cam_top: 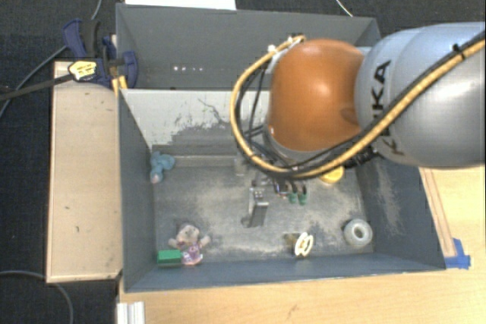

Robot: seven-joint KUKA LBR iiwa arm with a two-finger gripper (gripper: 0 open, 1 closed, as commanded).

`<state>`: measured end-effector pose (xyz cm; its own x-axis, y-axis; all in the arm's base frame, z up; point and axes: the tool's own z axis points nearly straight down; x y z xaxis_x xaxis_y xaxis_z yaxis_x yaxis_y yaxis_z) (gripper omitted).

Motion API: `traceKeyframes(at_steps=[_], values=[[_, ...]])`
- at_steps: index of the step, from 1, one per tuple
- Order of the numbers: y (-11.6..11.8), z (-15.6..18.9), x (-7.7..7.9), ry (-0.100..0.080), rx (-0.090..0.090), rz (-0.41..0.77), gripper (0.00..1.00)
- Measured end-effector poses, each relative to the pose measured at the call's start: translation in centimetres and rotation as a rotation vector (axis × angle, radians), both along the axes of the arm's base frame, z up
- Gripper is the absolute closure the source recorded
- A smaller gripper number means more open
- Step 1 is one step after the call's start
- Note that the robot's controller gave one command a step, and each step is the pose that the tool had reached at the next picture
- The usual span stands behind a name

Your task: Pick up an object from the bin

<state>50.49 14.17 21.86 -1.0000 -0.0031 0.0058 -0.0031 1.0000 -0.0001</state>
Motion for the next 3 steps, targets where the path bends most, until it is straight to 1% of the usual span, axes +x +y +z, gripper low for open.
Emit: traceKeyframes(at_steps=[1, 2, 3], values=[[-0.1, 0.5, 0.2, -0.008, 0.001, -0.006, 0.0], [6.6, -12.3, -0.6, -0.007, 0.004, 0.512, 0.0], [9.5, -6.4, -1.9, -0.008, 0.002, -0.015, 0.0]])
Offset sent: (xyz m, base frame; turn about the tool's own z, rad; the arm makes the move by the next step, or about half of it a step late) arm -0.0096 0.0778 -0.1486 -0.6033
